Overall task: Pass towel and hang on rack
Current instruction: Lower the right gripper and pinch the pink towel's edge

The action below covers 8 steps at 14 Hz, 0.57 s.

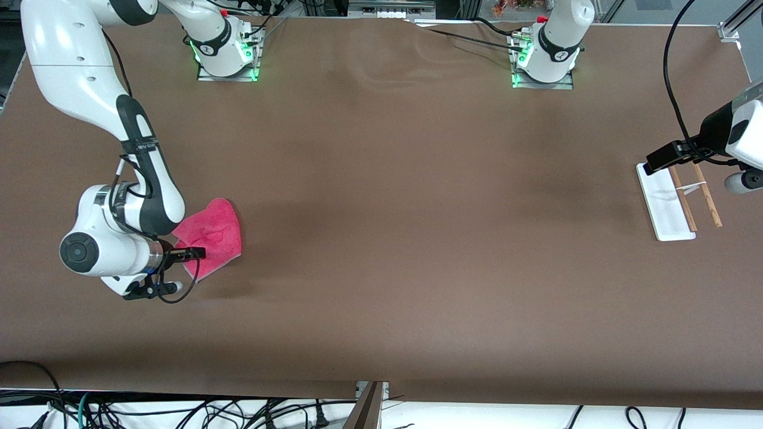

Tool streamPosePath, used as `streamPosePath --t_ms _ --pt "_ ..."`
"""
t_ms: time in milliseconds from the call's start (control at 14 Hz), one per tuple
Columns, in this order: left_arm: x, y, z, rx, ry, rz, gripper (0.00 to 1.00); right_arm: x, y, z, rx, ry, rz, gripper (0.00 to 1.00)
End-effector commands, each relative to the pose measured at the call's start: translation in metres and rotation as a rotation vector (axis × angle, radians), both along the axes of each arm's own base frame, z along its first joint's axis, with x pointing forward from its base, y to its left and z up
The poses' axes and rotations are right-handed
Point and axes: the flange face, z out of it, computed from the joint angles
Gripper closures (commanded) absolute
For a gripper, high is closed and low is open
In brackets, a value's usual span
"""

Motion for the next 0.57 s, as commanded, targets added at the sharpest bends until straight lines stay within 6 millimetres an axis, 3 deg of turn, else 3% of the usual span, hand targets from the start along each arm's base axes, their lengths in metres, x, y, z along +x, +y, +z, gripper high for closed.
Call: streamPosePath --t_ms 0,143,214,357,500 --pt "0.004 -0.001 0.005 0.023 -0.008 0.004 0.00 0.003 0.002 -0.018 0.020 -0.033 0.014 0.00" --pt "0.004 -0.001 0.005 0.023 -0.006 0.004 0.00 0.003 0.013 -0.026 0.036 -0.043 0.024 0.00" --pt "0.004 -0.001 0.004 0.023 -0.005 0.004 0.00 0.003 0.015 -0.027 0.041 -0.045 0.021 0.05" --pt "0.004 -0.001 0.004 0.023 -0.005 0.004 0.00 0.005 0.015 -0.022 0.043 -0.051 0.022 0.50" --pt "0.004 -0.001 0.004 0.023 -0.005 0.004 0.00 0.008 0.016 -0.013 0.044 -0.058 0.020 0.86"
